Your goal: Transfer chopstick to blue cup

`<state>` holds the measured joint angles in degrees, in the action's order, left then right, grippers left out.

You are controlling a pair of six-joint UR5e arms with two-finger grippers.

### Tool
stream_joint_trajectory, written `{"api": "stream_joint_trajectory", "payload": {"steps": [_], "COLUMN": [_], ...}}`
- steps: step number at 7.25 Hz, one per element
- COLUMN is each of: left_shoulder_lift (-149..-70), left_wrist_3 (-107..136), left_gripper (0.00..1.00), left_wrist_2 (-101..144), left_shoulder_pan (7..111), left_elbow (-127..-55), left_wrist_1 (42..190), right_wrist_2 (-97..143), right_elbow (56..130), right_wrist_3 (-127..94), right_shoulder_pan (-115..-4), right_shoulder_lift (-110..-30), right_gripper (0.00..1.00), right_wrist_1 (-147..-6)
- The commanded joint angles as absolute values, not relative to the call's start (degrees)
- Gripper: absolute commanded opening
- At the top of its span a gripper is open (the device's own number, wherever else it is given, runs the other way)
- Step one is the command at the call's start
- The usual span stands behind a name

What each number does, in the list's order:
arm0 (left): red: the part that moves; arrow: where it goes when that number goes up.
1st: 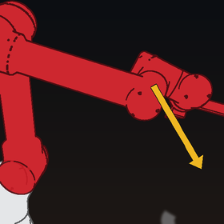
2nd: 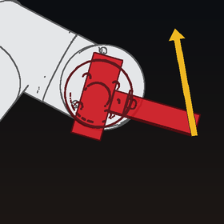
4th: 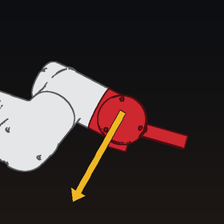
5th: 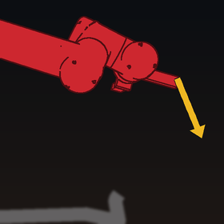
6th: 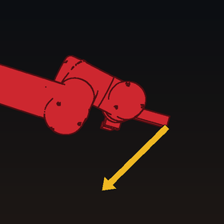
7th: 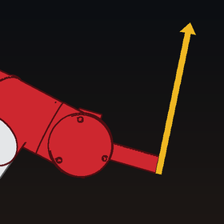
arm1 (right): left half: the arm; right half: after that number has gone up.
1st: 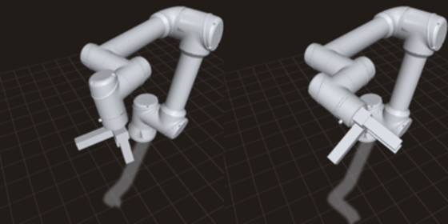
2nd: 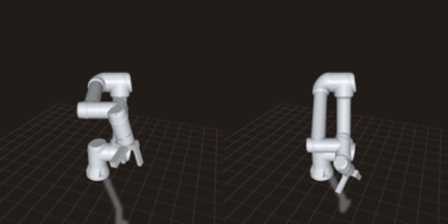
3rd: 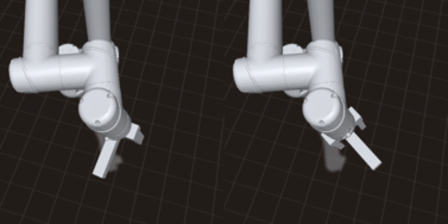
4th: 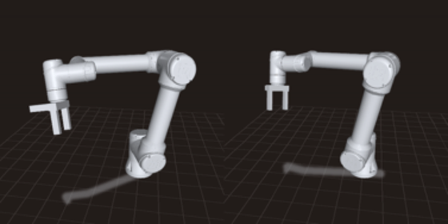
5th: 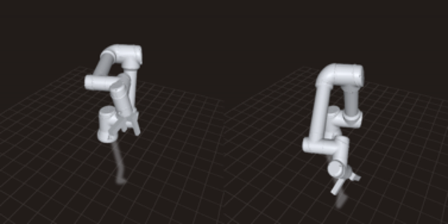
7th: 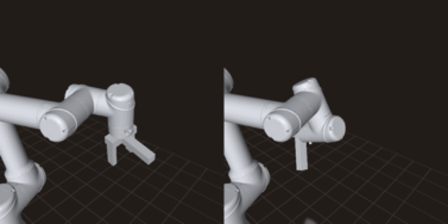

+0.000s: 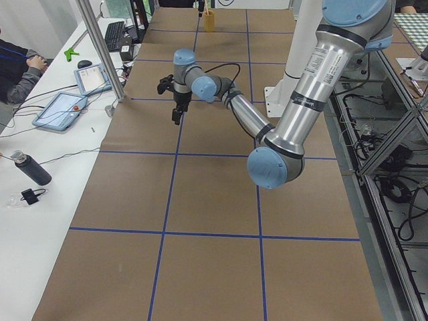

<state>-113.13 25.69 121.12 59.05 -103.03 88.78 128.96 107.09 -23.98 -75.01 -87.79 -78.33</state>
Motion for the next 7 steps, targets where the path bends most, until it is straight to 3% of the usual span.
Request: {"api": "stream_joint_trajectory", "payload": {"steps": [1, 4, 6, 7], "left_shoulder_lift": [-110.6, -109.3, -106.5, -105.3], "left_wrist_3": [0.2, -20.5, -23.8, -23.6], "left_gripper": [0.98, 0.98, 0.98, 0.98], "left_wrist_2": [126.6, 126.6, 127.8, 132.2], "left_shoulder_pan": [73.9, 85.9, 88.3, 88.3], "left_elbow": [-90.6, -75.7, -73.9, -73.9], "left_wrist_1": [89.0, 95.4, 97.4, 97.8], "right_wrist_2": [129.5, 128.7, 122.8, 118.5], "right_elbow": [104.1, 102.7, 102.7, 102.0], "right_wrist_3": [-18.7, -19.2, -29.1, -36.1], "right_shoulder_pan": [-80.5, -86.7, -87.0, -87.0], "right_shoulder_lift": [-88.8, -93.6, -95.9, -98.8], "right_gripper": [1.0, 1.0, 0.99, 0.99], "right_wrist_1": [-78.6, -77.7, -77.2, -69.9]}}
